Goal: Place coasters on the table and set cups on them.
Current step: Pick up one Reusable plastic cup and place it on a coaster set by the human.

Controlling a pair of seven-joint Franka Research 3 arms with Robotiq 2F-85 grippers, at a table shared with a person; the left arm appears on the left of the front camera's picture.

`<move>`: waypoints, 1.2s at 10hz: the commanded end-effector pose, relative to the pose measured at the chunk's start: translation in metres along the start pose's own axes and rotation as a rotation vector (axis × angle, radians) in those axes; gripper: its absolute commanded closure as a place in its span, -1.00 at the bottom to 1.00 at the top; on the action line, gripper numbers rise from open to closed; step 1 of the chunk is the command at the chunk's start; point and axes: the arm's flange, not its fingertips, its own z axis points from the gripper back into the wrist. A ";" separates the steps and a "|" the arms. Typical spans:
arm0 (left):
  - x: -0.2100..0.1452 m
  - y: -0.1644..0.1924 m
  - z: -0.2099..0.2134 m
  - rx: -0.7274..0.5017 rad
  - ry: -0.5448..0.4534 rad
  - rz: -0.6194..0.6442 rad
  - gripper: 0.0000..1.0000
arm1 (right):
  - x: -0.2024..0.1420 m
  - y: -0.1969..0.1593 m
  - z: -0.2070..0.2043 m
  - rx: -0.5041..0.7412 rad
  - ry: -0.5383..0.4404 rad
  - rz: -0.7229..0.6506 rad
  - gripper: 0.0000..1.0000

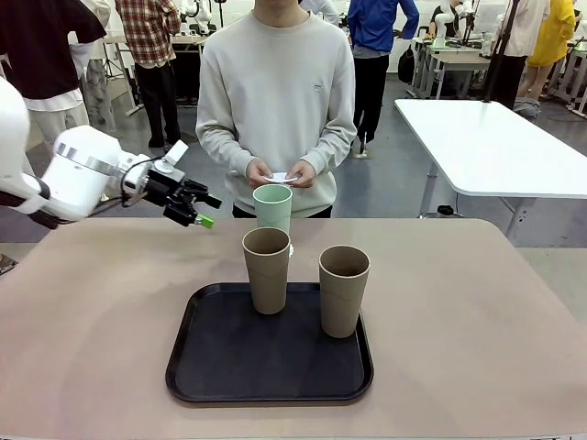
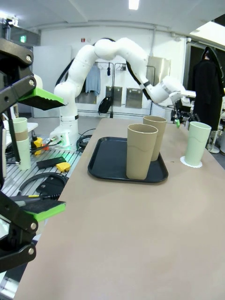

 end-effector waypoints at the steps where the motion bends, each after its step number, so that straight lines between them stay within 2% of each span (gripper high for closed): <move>1: 0.031 -0.047 0.023 0.117 0.228 0.097 -1.00 | 0.002 -0.001 0.000 0.007 -0.014 0.003 -1.00; 2: 0.046 -0.062 0.037 0.160 0.308 0.134 -1.00 | 0.002 -0.001 0.000 0.007 -0.014 0.003 -1.00; 4: 0.072 -0.091 0.060 0.216 0.492 0.291 -1.00 | 0.002 -0.001 0.000 0.007 -0.014 0.003 -1.00; 7: 0.112 -0.145 0.083 0.216 0.768 0.329 -1.00 | 0.002 -0.001 0.000 0.007 -0.014 0.003 -1.00; 9: 0.140 -0.167 0.091 0.242 0.777 0.351 -1.00 | 0.002 -0.001 0.000 0.007 -0.014 0.003 -1.00; 12: 0.154 -0.177 0.090 0.390 0.866 0.421 -1.00 | 0.002 -0.001 0.000 0.007 -0.014 0.003 -1.00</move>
